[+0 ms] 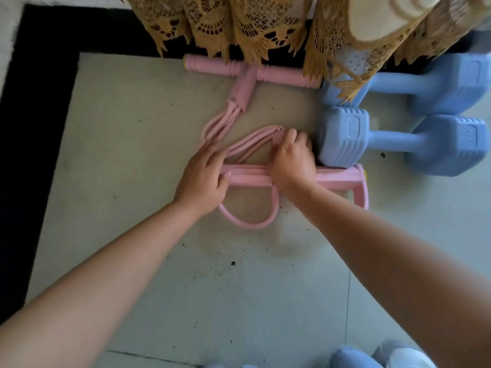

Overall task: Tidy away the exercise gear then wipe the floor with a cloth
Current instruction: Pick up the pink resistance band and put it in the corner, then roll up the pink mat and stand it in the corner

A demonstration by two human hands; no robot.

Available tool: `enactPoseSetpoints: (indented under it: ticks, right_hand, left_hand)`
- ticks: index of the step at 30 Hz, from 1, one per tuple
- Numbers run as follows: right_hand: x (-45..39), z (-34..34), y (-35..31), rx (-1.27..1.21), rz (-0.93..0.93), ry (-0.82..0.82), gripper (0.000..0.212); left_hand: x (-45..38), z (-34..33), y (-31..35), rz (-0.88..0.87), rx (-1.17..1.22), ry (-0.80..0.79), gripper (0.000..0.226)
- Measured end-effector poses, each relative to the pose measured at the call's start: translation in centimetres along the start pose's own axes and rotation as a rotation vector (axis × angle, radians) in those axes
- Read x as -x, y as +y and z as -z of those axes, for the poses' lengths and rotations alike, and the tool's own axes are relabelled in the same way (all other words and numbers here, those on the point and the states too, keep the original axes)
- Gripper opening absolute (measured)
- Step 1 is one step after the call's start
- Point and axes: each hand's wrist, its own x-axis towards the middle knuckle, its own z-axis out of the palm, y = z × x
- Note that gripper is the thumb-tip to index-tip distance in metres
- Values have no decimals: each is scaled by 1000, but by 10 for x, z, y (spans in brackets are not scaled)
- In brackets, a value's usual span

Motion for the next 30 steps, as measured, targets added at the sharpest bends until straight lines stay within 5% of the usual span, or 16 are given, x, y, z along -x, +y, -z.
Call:
enactPoseSetpoints:
  ticks: [5,14,23,30]
  right_hand:
    - [27,-4,13,123,203,44,47]
    - [80,80,-32,501,392,-284,67]
    - [231,257,-177,608,786,-393,76]
    - [403,346,-251,720,1191,-474,79]
  left_hand:
    - [24,-12,-3,-3,-91,-79,62]
    - [71,68,37,287,-281,-57,59]
    - [273,263,114,465,-252,60,45]
    - [459,343,216,915,-119,240,53]
